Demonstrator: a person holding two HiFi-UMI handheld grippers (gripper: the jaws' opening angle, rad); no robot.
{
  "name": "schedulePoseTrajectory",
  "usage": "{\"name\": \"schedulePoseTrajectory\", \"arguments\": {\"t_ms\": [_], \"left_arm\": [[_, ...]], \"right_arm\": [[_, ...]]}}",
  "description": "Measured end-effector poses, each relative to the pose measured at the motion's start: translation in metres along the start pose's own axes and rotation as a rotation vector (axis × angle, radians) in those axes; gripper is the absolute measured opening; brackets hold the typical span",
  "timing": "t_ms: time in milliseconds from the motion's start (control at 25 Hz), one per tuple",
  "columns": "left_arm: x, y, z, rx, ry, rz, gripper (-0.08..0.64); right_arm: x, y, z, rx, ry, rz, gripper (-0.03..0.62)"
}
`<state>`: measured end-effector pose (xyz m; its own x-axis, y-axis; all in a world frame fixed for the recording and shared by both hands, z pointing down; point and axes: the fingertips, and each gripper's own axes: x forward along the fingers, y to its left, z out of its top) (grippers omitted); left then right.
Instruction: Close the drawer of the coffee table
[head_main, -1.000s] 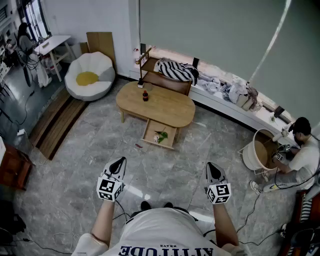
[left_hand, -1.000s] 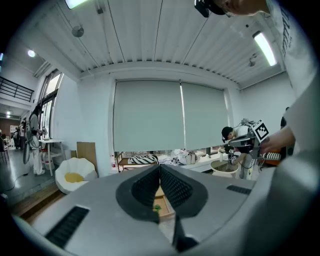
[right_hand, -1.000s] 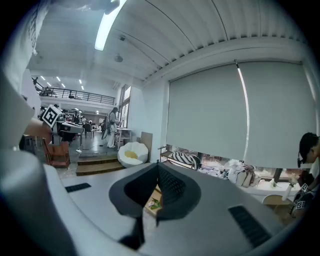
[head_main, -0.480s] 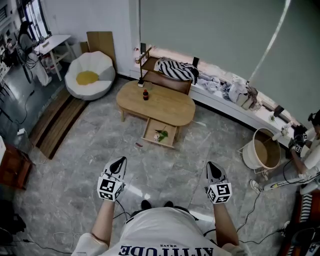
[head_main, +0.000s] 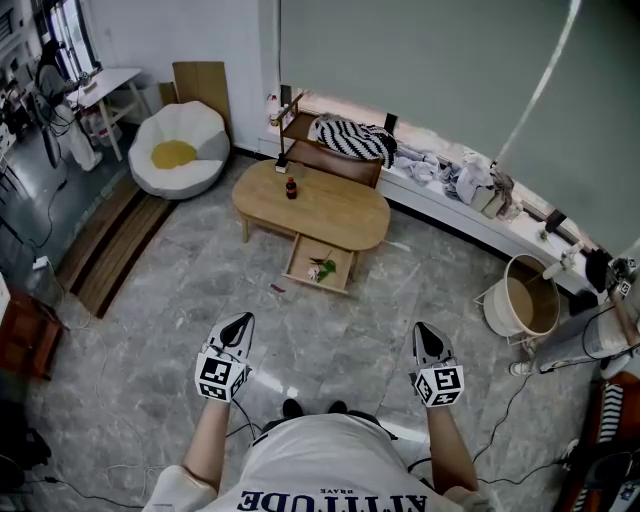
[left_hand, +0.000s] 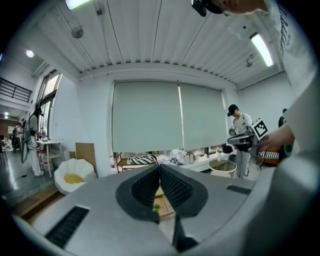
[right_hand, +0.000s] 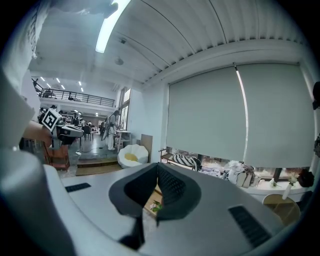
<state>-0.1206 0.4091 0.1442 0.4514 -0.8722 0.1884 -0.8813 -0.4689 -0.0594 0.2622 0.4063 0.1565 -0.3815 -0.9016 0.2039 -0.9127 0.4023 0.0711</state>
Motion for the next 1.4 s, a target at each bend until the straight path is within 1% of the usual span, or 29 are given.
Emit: {"name": "schedulePoseTrajectory", "arguments": {"t_ms": [200, 600, 840, 1160, 1400], "left_arm": [[-0.004, 0.002, -0.004, -0.001, 0.005, -0.019, 0.020], [-0.016, 0.022, -0.011, -0.009, -0.004, -0.052, 0.020], [-0.021, 0.036, -0.020, -0.007, 0.006, -0.078, 0.020], [-0.024, 0.057, -0.023, -0.003, 0.010, -0.089, 0.020], [-0.030, 0.071, -0.031, -0.005, 0.012, -0.082, 0.020]], "right_arm": [[0.001, 0.010, 0.001, -0.002, 0.001, -0.003, 0.020], [0.005, 0.045, -0.001, -0.006, 0.017, -0.001, 0.020], [0.014, 0.065, -0.001, -0.024, 0.032, -0.002, 0.020], [0.025, 0.083, 0.004, -0.031, 0.033, -0.004, 0.020], [0.034, 0.098, 0.002, -0.036, 0.033, 0.003, 0.020]]}}
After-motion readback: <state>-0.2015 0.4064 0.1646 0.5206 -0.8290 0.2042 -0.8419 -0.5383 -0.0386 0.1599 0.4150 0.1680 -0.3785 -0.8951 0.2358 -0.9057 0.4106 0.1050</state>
